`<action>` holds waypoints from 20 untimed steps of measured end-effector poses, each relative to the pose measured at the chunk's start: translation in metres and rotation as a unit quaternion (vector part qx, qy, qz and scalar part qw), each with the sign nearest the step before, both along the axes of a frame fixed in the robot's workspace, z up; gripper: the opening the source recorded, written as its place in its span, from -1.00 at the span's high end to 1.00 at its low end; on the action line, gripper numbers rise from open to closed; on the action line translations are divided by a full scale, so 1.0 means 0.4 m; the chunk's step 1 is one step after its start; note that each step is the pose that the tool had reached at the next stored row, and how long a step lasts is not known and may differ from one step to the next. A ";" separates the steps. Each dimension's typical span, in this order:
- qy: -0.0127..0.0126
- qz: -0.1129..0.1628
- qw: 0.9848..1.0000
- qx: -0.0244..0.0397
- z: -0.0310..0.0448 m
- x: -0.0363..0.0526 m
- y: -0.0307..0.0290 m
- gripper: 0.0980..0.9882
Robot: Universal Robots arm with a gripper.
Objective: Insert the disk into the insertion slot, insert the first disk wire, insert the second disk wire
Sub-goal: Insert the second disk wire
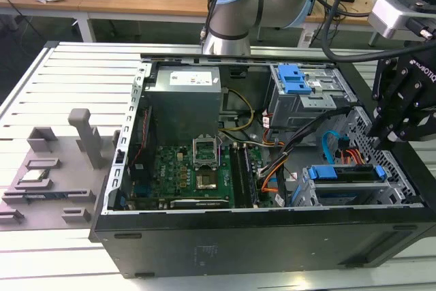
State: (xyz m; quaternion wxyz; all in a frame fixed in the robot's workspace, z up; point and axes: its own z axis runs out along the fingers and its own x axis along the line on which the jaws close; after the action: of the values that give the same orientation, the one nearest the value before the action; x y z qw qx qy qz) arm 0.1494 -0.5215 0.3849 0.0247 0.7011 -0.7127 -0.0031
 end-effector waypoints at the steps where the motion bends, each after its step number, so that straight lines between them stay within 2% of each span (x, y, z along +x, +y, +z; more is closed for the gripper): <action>1: 0.000 0.000 1.000 0.000 0.000 -0.002 0.004 0.54; 14: 0.000 0.000 1.000 0.000 -0.001 -0.039 0.016 0.54; 20: 0.000 0.000 1.000 0.000 -0.011 -0.076 0.022 0.54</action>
State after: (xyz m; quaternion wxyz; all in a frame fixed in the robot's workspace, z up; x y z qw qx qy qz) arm 0.1191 -0.5127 0.3806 0.0246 0.7011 -0.7126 -0.0032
